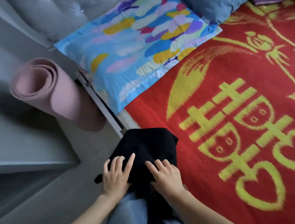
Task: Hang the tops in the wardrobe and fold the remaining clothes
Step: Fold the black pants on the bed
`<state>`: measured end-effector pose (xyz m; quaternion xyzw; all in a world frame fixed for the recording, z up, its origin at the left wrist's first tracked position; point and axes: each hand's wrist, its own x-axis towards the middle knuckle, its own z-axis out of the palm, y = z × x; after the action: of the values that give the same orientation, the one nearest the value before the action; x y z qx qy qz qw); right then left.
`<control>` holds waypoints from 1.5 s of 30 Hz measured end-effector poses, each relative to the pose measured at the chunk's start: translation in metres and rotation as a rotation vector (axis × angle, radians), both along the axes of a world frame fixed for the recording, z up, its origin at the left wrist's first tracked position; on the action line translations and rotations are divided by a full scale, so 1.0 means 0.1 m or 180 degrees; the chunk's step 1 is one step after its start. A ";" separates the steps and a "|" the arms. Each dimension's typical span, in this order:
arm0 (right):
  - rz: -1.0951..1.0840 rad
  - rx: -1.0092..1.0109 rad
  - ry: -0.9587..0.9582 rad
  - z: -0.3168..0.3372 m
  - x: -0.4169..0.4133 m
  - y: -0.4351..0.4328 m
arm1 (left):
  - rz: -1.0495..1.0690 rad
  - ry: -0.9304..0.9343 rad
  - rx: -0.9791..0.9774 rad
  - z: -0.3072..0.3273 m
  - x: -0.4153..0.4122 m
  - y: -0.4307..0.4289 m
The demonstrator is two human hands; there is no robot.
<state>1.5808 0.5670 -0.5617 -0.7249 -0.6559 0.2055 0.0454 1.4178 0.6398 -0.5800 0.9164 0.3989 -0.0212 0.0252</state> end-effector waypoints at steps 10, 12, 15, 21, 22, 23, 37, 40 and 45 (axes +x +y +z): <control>0.1380 -0.0107 -0.0276 -0.09 -1.22 -0.07 | 0.0961 0.0322 -0.0582 -0.07 -1.44 -0.65; 0.1580 -0.0167 -0.0303 -0.14 -1.72 -0.03 | 0.1188 0.0413 -0.0632 -0.09 -1.94 -0.73; 0.1926 -0.0284 -0.0366 -0.18 -2.55 0.09 | 0.1458 0.0415 -0.0673 -0.12 -2.76 -0.78; 0.2268 -0.0345 -0.0406 -0.15 -4.19 0.45 | 0.1863 0.0386 -0.0674 -0.03 -4.34 -0.63; 0.2346 -0.0293 -0.0408 -0.14 -4.53 0.51 | 0.1931 0.0377 -0.0646 0.00 -4.66 -0.58; 0.2371 -0.0221 -0.0418 -0.14 -4.82 0.60 | 0.2012 0.0365 -0.0630 0.01 -4.94 -0.54; 0.2443 -0.0387 -0.0624 -1.22 -6.24 2.01 | 0.1916 0.0105 -0.0322 -1.04 -6.38 0.83; 0.2303 0.0227 -0.0843 -1.69 -6.26 2.47 | 0.1856 0.0097 0.0056 -1.60 -6.38 1.37; 0.1799 0.0213 -0.1219 -3.01 -6.12 3.24 | 0.1899 -0.0009 0.0249 -2.87 -6.16 2.20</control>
<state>0.9684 0.8909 -0.8630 -0.5380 -0.8338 0.0484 -0.1135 0.8013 0.8596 -0.8666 0.7590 0.6511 0.0039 -0.0045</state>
